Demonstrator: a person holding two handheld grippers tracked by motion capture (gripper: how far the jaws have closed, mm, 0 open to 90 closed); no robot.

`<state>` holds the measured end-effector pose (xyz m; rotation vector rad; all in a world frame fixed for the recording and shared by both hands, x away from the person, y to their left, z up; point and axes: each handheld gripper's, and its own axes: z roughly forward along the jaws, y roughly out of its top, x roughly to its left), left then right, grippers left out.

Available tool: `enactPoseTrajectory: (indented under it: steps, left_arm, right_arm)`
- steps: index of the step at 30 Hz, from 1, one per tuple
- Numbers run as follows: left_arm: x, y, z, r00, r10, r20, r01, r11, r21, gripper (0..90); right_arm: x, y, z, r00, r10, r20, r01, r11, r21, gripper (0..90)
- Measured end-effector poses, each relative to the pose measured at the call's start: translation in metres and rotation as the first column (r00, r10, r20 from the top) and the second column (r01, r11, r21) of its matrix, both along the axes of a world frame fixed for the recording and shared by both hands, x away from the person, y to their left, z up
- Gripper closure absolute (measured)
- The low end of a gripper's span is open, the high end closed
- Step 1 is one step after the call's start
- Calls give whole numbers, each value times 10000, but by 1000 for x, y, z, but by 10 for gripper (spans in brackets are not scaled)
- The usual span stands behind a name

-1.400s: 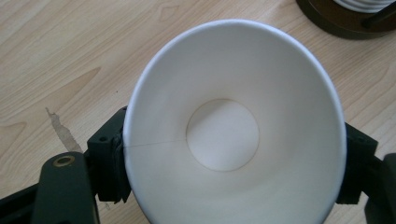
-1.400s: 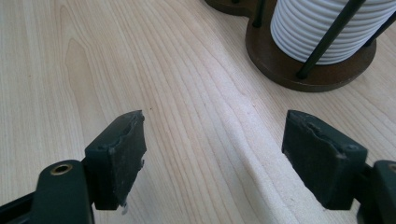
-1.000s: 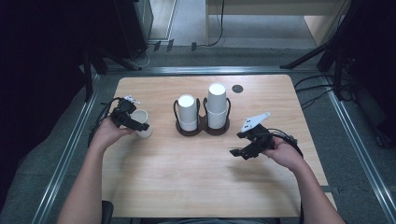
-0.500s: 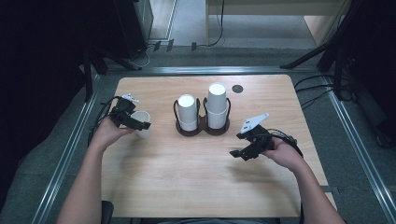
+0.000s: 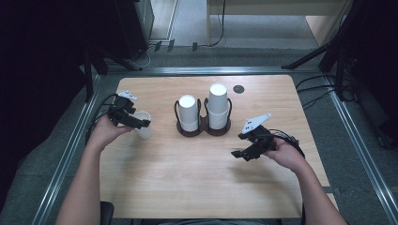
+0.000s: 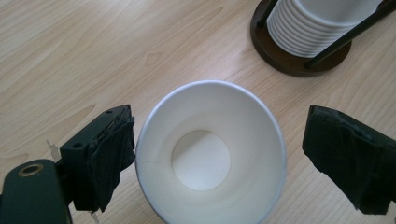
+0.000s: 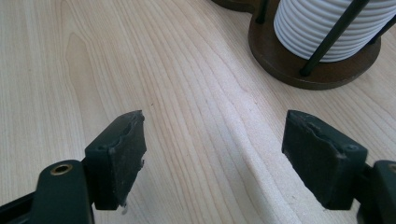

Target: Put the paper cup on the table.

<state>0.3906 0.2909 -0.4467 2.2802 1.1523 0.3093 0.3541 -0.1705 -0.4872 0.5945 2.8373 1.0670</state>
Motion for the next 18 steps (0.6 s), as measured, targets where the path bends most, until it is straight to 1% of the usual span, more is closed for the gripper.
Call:
enactPoseTrajectory:
  steps: [3, 9, 13, 18]
  left_arm:
    - [-1, -1, 3, 10000, -42, 34, 42, 10000, -11, 106]
    - [-4, -8, 10, 9999, -93, 135, 96, 9998, -174, 125]
    - [-6, -12, 12, 9997, -222, 79, 225, 9989, -400, 132]
    - [-8, -18, 14, 9991, -415, 67, 417, 9983, -399, 137]
  right_arm:
    - [0, 0, 0, 10000, -10, 9, 10, 10000, 26, 216]
    - [0, -1, 1, 10000, -15, 44, 14, 10000, 64, 216]
    - [0, -1, 2, 10000, -3, 44, 3, 10000, 98, 216]
    - [1, 0, 2, 10000, 28, 55, -28, 10000, 48, 216]
